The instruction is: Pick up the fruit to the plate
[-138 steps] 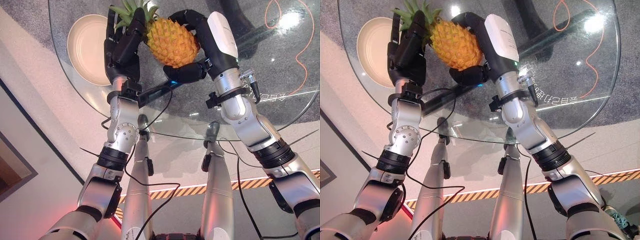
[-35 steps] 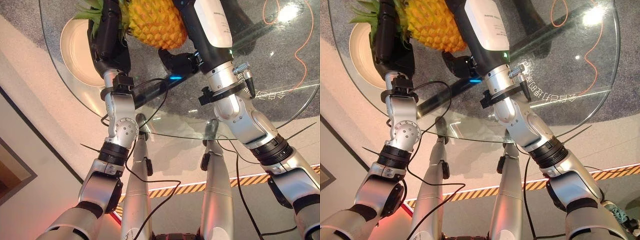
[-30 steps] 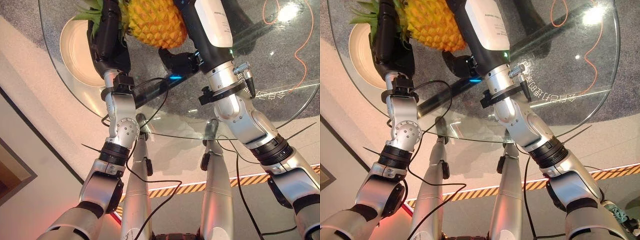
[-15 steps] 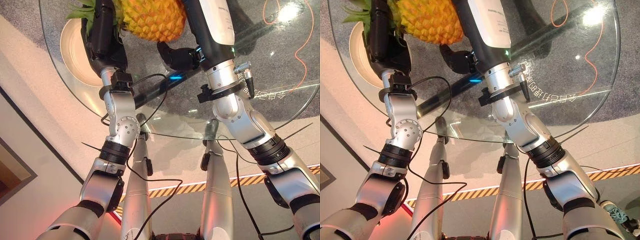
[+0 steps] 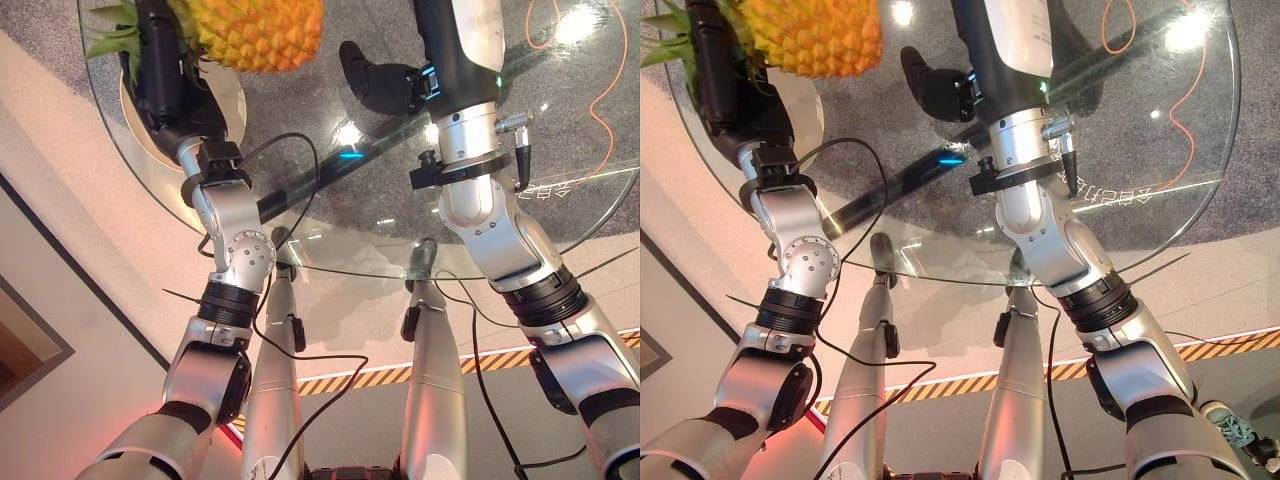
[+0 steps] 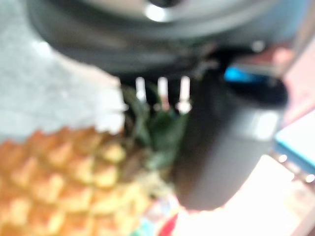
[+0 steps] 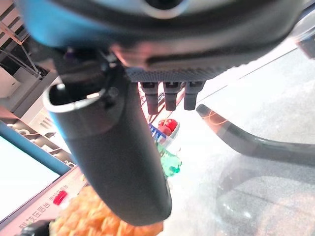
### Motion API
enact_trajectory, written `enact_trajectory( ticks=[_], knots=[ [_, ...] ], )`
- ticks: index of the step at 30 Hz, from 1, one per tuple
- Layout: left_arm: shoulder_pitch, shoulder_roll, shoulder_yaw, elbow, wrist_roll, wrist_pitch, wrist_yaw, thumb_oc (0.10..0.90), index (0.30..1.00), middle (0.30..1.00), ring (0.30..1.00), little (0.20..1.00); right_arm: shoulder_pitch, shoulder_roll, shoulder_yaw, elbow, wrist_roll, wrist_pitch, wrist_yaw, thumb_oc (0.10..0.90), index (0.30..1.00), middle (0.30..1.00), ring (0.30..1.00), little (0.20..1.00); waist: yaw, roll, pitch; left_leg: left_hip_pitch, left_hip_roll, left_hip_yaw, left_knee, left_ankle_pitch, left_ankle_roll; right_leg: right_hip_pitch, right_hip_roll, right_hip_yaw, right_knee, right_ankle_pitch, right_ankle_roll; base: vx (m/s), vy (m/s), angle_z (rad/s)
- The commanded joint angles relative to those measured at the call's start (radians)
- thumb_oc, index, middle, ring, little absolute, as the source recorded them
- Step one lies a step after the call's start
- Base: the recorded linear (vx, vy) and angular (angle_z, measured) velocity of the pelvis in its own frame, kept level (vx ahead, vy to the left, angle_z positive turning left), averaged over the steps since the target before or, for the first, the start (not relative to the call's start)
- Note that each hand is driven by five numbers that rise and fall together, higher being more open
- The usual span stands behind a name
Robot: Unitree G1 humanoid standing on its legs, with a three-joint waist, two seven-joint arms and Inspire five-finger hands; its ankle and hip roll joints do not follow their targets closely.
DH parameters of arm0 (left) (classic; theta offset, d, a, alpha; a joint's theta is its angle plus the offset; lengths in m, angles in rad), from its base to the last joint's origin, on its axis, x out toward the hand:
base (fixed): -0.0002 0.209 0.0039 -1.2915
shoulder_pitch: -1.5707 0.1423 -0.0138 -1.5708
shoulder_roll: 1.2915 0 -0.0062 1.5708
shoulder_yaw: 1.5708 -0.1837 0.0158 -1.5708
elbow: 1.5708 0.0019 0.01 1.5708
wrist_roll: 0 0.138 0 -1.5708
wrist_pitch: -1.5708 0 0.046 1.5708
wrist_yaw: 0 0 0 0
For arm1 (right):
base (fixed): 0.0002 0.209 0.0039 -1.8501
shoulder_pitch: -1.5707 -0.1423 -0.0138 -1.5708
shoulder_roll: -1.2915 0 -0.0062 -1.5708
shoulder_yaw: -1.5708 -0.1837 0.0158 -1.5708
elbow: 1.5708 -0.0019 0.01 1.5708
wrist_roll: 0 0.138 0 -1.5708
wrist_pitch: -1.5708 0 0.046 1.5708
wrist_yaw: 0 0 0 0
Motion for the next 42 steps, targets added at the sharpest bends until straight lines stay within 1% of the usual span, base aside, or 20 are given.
enact_trajectory(
  ticks=[1, 5, 10, 13, 15, 17, 18, 19, 21, 22, 23, 27, 29, 32, 34, 36, 37, 39, 40, 42],
  knots=[
    [-0.131, 0.043, 0.022, -0.131, 0.171, -0.150, 0.003, 0.100, 0.300, 0.300, 0.300, 0.200, -0.123, 0.020, -0.035, -0.052, -0.009, -0.057, -0.070, 0.800, 0.900, 0.900, 0.900, 0.900, 0.029, -0.044, -0.024, 0.016, 0.006, -0.017, 0.060, -0.091, -0.020, 0.076, 0.045, -0.037, -0.219, 0.180, -0.014, 0.00, 0.000, 0.00],
    [-0.131, 0.043, 0.028, -0.147, 0.242, -0.171, 0.060, 0.100, 0.300, 0.300, 0.300, 0.200, -0.119, 0.022, -0.038, -0.050, -0.009, -0.052, -0.076, 0.800, 0.900, 0.900, 0.900, 0.900, 0.031, -0.046, -0.024, 0.015, 0.006, -0.019, 0.061, -0.091, -0.020, 0.076, 0.046, -0.037, -0.218, 0.178, -0.015, 0.00, 0.000, 0.00],
    [-0.131, 0.055, 0.034, -0.153, 0.332, -0.167, 0.117, 0.100, 0.300, 0.300, 0.300, 0.200, -0.112, 0.018, -0.044, -0.047, 0.002, -0.032, -0.098, 0.800, 0.900, 0.900, 0.900, 0.900, 0.031, -0.045, -0.024, 0.017, 0.006, -0.020, 0.057, -0.091, -0.020, 0.077, 0.049, -0.036, -0.219, 0.176, -0.016, 0.00, 0.000, 0.00],
    [-0.125, 0.066, 0.041, -0.152, 0.383, -0.160, 0.153, 0.100, 0.300, 0.300, 0.300, 0.200, -0.096, 0.016, -0.056, -0.030, 0.024, -0.026, -0.132, 0.800, 0.900, 0.900, 0.900, 0.900, 0.031, -0.044, -0.024, 0.015, 0.007, -0.020, 0.059, -0.092, -0.023, 0.076, 0.049, -0.034, -0.217, 0.174, -0.017, 0.00, 0.000, 0.00],
    [-0.125, 0.066, 0.040, -0.154, 0.390, -0.159, 0.161, 0.100, 0.300, 0.300, 0.300, 0.200, -0.095, 0.016, -0.056, -0.028, 0.027, -0.027, -0.136, 0.800, 0.900, 0.900, 0.900, 0.900, 0.031, -0.045, -0.024, 0.015, 0.008, -0.019, 0.060, -0.092, -0.023, 0.075, 0.049, -0.034, -0.216, 0.173, -0.017, 0.00, 0.000, 0.00],
    [-0.120, 0.084, 0.051, -0.138, 0.434, -0.158, 0.195, 0.100, 0.300, 0.300, 0.300, 0.200, -0.067, 0.015, -0.079, -0.005, 0.067, -0.024, -0.186, 0.800, 0.900, 0.900, 0.900, 0.900, 0.028, -0.044, -0.024, 0.016, 0.010, -0.018, 0.062, -0.094, -0.024, 0.076, 0.050, -0.033, -0.213, 0.169, -0.019, 0.00, 0.016, 0.00],
    [-0.114, 0.090, 0.054, -0.129, 0.453, -0.160, 0.208, 0.100, 0.300, 0.300, 0.300, 0.200, -0.051, 0.017, -0.087, 0.007, 0.073, -0.022, -0.211, 0.800, 0.900, 0.900, 0.900, 0.900, 0.028, -0.043, -0.024, 0.026, 0.012, -0.018, 0.065, -0.106, -0.026, 0.084, 0.051, -0.032, -0.207, 0.157, -0.018, -0.01, 0.033, 0.00],
    [-0.115, 0.094, 0.057, -0.121, 0.469, -0.163, 0.214, 0.100, 0.300, 0.300, 0.300, 0.200, -0.044, 0.018, -0.095, 0.016, 0.077, -0.025, -0.230, 0.800, 0.900, 0.900, 0.900, 0.900, 0.026, -0.043, -0.024, 0.017, 0.011, -0.018, 0.066, -0.097, -0.025, 0.075, 0.051, -0.031, -0.209, 0.168, -0.019, 0.00, 0.000, 0.00],
    [-0.108, 0.105, 0.065, -0.106, 0.505, -0.164, 0.230, 0.100, 0.300, 0.300, 0.300, 0.200, -0.017, 0.019, -0.117, 0.036, 0.090, -0.037, -0.265, 0.800, 0.900, 0.900, 0.900, 0.900, 0.023, -0.046, -0.024, 0.019, 0.014, -0.017, 0.068, -0.102, -0.025, 0.076, 0.052, -0.031, -0.206, 0.164, -0.020, 0.00, 0.000, 0.00],
    [-0.106, 0.112, 0.066, -0.100, 0.521, -0.164, 0.243, 0.100, 0.300, 0.300, 0.300, 0.200, -0.005, 0.017, -0.125, 0.044, 0.102, -0.043, -0.280, 0.800, 0.900, 0.900, 0.900, 0.900, 0.022, -0.046, -0.024, 0.027, 0.015, -0.017, 0.068, -0.111, -0.026, 0.082, 0.054, -0.030, -0.203, 0.155, -0.019, 0.00, 0.000, 0.00],
    [-0.108, 0.121, 0.068, -0.093, 0.538, -0.164, 0.255, 0.100, 0.300, 0.300, 0.300, 0.200, 0.003, 0.016, -0.136, 0.053, 0.106, -0.046, -0.292, 0.800, 0.900, 0.900, 0.900, 0.900, 0.020, -0.046, -0.024, 0.020, 0.014, -0.017, 0.067, -0.101, -0.024, 0.074, 0.054, -0.029, -0.206, 0.165, -0.021, 0.00, 0.000, 0.00],
    [-0.098, 0.154, 0.081, -0.053, 0.588, -0.176, 0.297, 0.100, 0.300, 0.300, 0.300, 0.200, 0.049, 0.000, -0.171, 0.095, 0.127, -0.054, -0.355, 0.800, 0.900, 0.900, 0.900, 0.900, 0.015, -0.046, -0.024, 0.036, 0.018, -0.012, 0.068, -0.116, -0.026, 0.086, 0.057, -0.027, -0.200, 0.151, -0.021, 0.00, 0.037, -0.01],
    [-0.099, 0.168, 0.086, -0.042, 0.604, -0.179, 0.308, 0.100, 0.300, 0.300, 0.300, 0.200, 0.058, -0.011, -0.182, 0.108, 0.132, -0.048, -0.373, 0.800, 0.900, 0.900, 0.900, 0.900, 0.013, -0.047, -0.024, 0.030, 0.019, -0.011, 0.068, -0.109, -0.026, 0.081, 0.057, -0.027, -0.201, 0.158, -0.022, -0.01, 0.023, -0.01],
    [-0.090, 0.206, 0.095, -0.005, 0.627, -0.189, 0.336, 0.100, 0.300, 0.300, 0.300, 0.200, 0.095, -0.041, -0.211, 0.144, 0.180, -0.048, -0.440, 0.800, 0.900, 0.900, 0.900, 0.900, 0.009, -0.045, -0.024, 0.041, 0.022, -0.008, 0.071, -0.121, -0.028, 0.089, 0.058, -0.026, -0.195, 0.145, -0.023, 0.01, 0.041, -0.03],
    [-0.088, 0.231, 0.098, 0.024, 0.644, -0.197, 0.352, 0.100, 0.300, 0.300, 0.300, 0.200, 0.114, -0.056, -0.233, 0.171, 0.206, -0.053, -0.482, 0.800, 0.900, 0.900, 0.900, 0.900, 0.005, -0.044, -0.024, 0.038, 0.023, -0.005, 0.070, -0.115, -0.028, 0.087, 0.059, -0.024, -0.195, 0.151, -0.024, -0.01, 0.041, -0.04],
    [-0.087, 0.249, 0.099, 0.047, 0.647, -0.205, 0.374, 0.100, 0.300, 0.300, 0.300, 0.200, 0.131, -0.071, -0.252, 0.210, 0.245, -0.069, -0.517, 0.800, 0.900, 0.900, 0.900, 0.900, 0.001, -0.044, -0.024, 0.049, 0.026, -0.001, 0.069, -0.125, -0.029, 0.094, 0.060, -0.024, -0.192, 0.142, -0.024, 0.01, 0.037, -0.05],
    [-0.090, 0.261, 0.100, 0.058, 0.650, -0.210, 0.383, 0.100, 0.300, 0.300, 0.300, 0.200, 0.135, -0.078, -0.263, 0.228, 0.260, -0.074, -0.533, 0.800, 0.900, 0.900, 0.900, 0.900, 0.000, -0.045, -0.024, 0.041, 0.025, -0.001, 0.069, -0.116, -0.028, 0.087, 0.060, -0.023, -0.195, 0.151, -0.025, 0.00, 0.032, -0.06],
    [-0.094, 0.285, 0.097, 0.084, 0.658, -0.216, 0.407, 0.100, 0.300, 0.300, 0.300, 0.200, 0.147, -0.093, -0.281, 0.275, 0.288, -0.081, -0.579, 0.800, 0.900, 0.900, 0.900, 0.900, -0.002, -0.047, -0.024, 0.047, 0.026, 0.001, 0.069, -0.121, -0.030, 0.091, 0.061, -0.025, -0.195, 0.148, -0.025, -0.01, 0.011, -0.02],
    [-0.095, 0.295, 0.095, 0.098, 0.662, -0.219, 0.417, 0.100, 0.300, 0.300, 0.300, 0.200, 0.152, -0.098, -0.286, 0.295, 0.310, -0.081, -0.595, 0.800, 0.900, 0.900, 0.900, 0.900, -0.003, -0.047, -0.024, 0.053, 0.028, 0.002, 0.071, -0.130, -0.032, 0.098, 0.061, -0.026, -0.192, 0.138, -0.023, 0.00, 0.000, 0.00],
    [-0.103, 0.318, 0.093, 0.123, 0.668, -0.220, 0.432, 0.100, 0.300, 0.300, 0.300, 0.200, 0.160, -0.107, -0.306, 0.340, 0.374, -0.096, -0.627, 0.800, 0.900, 0.900, 0.900, 0.900, -0.006, -0.049, -0.024, 0.049, 0.029, 0.004, 0.071, -0.124, -0.031, 0.094, 0.062, -0.027, -0.194, 0.144, -0.026, 0.00, 0.000, 0.00]
  ],
)
